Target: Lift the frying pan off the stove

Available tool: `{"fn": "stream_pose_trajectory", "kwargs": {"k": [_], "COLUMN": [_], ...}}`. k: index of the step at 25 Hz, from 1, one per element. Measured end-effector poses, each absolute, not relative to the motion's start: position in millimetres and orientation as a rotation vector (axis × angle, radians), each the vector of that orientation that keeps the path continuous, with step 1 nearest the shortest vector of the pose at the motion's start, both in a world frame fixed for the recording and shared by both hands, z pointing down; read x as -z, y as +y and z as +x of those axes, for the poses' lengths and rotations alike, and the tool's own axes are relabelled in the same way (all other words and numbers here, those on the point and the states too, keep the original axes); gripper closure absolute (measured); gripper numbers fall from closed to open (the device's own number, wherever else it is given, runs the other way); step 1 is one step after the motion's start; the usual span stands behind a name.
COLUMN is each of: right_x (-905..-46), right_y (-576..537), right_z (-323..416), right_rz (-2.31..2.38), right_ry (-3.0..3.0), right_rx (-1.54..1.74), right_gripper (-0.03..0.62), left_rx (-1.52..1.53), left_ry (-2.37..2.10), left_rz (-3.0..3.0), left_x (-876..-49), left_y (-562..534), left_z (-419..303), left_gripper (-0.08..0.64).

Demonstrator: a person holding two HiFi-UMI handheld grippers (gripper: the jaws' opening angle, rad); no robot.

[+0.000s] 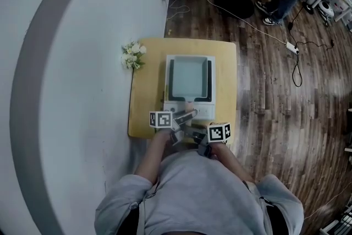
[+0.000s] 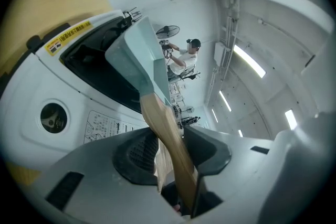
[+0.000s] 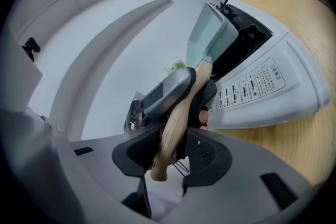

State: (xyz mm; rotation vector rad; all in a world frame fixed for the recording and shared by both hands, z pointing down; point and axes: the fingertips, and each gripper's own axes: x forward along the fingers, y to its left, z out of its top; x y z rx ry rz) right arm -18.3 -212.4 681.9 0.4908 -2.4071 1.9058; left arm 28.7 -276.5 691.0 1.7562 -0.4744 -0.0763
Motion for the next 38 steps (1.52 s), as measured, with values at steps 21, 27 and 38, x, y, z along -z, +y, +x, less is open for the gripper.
{"fn": "stream_pose_trajectory", "kwargs": {"k": [21,27,38], "right_x": [-651,-635,-618], "right_y": [-187,-166,-110], "right_z": [-14,-21,-33], "right_rz": [0.424,0.481,0.528], "right_ry": [-2.611,-2.687,-2.751], "right_rx": [-1.556,-1.476,-1.319], "right_gripper": [0.440,0.436,0.433], "left_rx": [0.127,0.104,0.067], "left_ry": [-0.512,-0.495,-0.451], "left_rz": [1.946,1.985,2.135], "left_x": [-646,-638,-603], "left_y": [-254,-232,-172], "left_z": [29,20,16], "left_gripper": [0.416,0.415,0.419]}}
